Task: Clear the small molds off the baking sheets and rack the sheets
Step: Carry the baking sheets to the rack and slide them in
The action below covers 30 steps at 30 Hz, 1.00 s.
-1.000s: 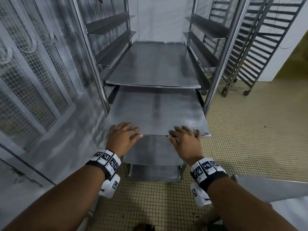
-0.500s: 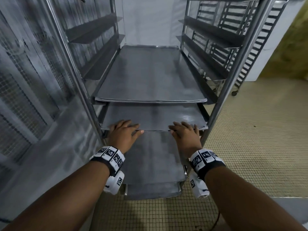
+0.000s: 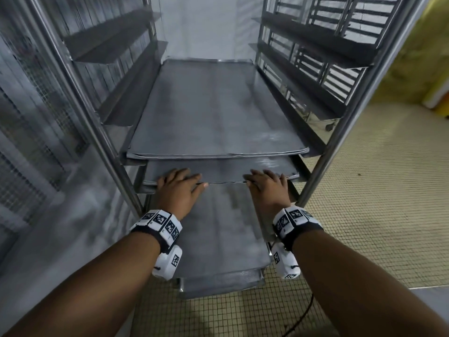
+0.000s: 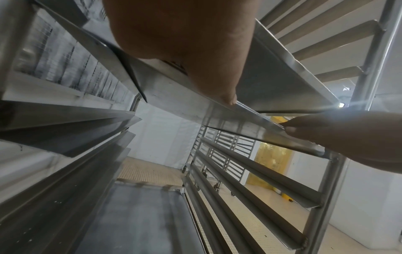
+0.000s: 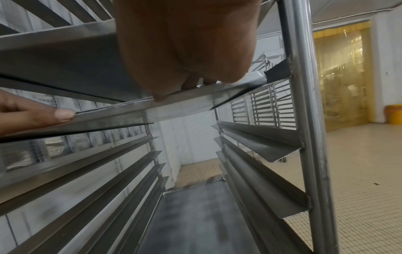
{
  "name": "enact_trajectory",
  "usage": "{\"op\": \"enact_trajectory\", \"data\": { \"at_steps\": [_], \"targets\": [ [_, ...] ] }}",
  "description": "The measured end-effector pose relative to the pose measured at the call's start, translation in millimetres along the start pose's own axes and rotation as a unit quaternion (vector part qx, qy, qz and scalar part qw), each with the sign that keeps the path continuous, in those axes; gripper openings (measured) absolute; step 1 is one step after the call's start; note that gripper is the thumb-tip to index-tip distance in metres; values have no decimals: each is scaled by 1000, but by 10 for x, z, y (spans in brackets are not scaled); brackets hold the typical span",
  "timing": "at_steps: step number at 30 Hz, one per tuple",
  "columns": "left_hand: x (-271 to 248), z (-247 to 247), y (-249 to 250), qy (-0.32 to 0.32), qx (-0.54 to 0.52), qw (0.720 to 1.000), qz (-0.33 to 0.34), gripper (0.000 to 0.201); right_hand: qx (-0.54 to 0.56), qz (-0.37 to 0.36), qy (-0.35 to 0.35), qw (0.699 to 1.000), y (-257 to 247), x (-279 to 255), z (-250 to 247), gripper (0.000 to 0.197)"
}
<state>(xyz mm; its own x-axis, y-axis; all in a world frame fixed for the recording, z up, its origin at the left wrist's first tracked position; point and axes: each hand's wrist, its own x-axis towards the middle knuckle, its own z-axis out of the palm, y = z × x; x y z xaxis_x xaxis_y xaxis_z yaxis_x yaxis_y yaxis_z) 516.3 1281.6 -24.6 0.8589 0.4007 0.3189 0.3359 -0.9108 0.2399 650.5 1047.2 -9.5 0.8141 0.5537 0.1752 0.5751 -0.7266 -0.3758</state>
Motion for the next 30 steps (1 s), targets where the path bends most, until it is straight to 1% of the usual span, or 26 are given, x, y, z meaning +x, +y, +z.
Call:
{"op": "enact_trajectory", "data": {
  "at_steps": [4,6,8,10,11,13,15,16,18,20,22,24,25,27,30],
  "targets": [
    [-41,2,59,11,13,1000,7,57,-11,1,3,1000,-28,-26,14,37],
    [-124,38,149,21,29,999,34,57,-21,-9,-9,1000,-29,-119,38,44],
    [-231,138,276,33,32,997,66,57,-16,-20,-20,999,2,-296,75,55],
    [-344,257,450,44,11,994,101,61,-11,-20,-16,1000,97,-565,107,58],
    [-400,316,551,46,-9,992,121,62,-11,-8,-12,1000,180,-725,123,55],
    [-504,457,773,38,-55,985,159,62,-4,42,-10,999,393,-1089,118,49],
    [-617,659,1070,10,-99,974,204,57,3,120,-2,993,656,-1518,68,43],
    [-695,767,1241,-5,-129,964,231,50,2,161,4,987,785,-1750,18,39],
    [-874,948,1623,-43,-205,937,280,35,5,249,16,968,1035,-2226,-108,32],
    [-1072,1075,2033,-125,-249,911,304,29,8,339,36,940,1257,-2714,-258,29],
    [-1271,1157,2440,-213,-260,887,317,31,8,419,63,906,1441,-3194,-405,26],
    [-1457,1235,2839,-275,-255,861,345,39,11,481,106,870,1611,-3661,-543,23],
    [-1544,1258,3048,-295,-251,848,361,41,10,508,126,852,1692,-3890,-610,23],
    [-1710,1271,3458,-320,-253,828,385,38,11,554,163,816,1843,-4322,-731,26],
    [-1933,1262,4058,-341,-265,810,396,28,16,597,214,773,2047,-4924,-911,24]
  ]
}}
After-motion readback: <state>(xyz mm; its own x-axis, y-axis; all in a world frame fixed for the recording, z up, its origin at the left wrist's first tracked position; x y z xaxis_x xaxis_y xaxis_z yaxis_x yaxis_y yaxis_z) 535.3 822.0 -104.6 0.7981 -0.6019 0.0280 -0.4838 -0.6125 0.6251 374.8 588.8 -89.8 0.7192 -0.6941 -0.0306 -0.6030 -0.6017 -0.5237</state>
